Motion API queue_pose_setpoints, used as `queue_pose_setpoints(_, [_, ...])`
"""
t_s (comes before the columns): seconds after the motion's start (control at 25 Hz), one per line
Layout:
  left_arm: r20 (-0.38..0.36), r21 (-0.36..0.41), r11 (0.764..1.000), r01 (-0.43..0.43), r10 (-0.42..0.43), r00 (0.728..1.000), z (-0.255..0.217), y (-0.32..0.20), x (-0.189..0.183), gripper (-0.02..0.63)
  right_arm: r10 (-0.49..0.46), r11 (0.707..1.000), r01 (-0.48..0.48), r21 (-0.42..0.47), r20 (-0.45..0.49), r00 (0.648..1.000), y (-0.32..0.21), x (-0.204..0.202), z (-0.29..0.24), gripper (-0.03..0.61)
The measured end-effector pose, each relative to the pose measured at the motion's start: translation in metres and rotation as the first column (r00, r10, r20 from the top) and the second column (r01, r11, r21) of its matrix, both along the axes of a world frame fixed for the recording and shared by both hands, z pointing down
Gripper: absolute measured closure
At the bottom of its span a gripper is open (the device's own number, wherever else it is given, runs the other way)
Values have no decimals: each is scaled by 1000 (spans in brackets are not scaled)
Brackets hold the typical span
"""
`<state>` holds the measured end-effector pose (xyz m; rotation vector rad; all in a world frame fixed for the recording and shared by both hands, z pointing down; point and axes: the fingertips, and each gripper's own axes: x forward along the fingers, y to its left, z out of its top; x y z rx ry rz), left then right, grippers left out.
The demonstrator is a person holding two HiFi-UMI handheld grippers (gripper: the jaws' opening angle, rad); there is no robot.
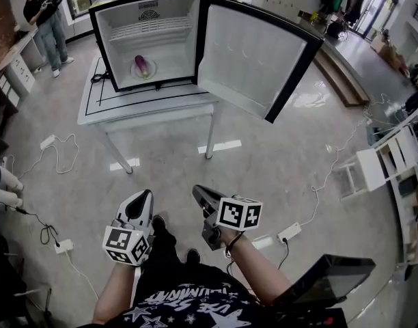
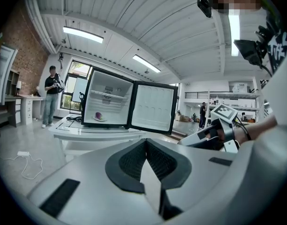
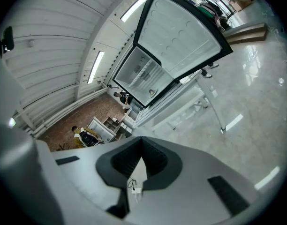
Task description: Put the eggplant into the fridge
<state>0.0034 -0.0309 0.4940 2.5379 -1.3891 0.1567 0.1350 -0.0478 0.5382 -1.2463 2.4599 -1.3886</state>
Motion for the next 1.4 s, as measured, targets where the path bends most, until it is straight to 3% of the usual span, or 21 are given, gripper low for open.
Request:
queue_pose_setpoints(0.56, [19, -4, 1000, -15, 15, 1000, 0, 47, 4, 604, -32, 999, 32, -3, 8, 999, 43, -12, 5, 571])
queue_pose_setpoints(1.08, [-4, -17, 999, -29, 29, 1000, 0, 88, -29, 604, -43, 999, 43, -3, -18, 999, 83, -55, -2, 571])
queue_pose_setpoints(1.4, [-11, -3, 1000, -21, 21, 1000, -9, 92, -38, 604, -31, 1000, 31, 1, -45, 998, 84, -55, -6, 571])
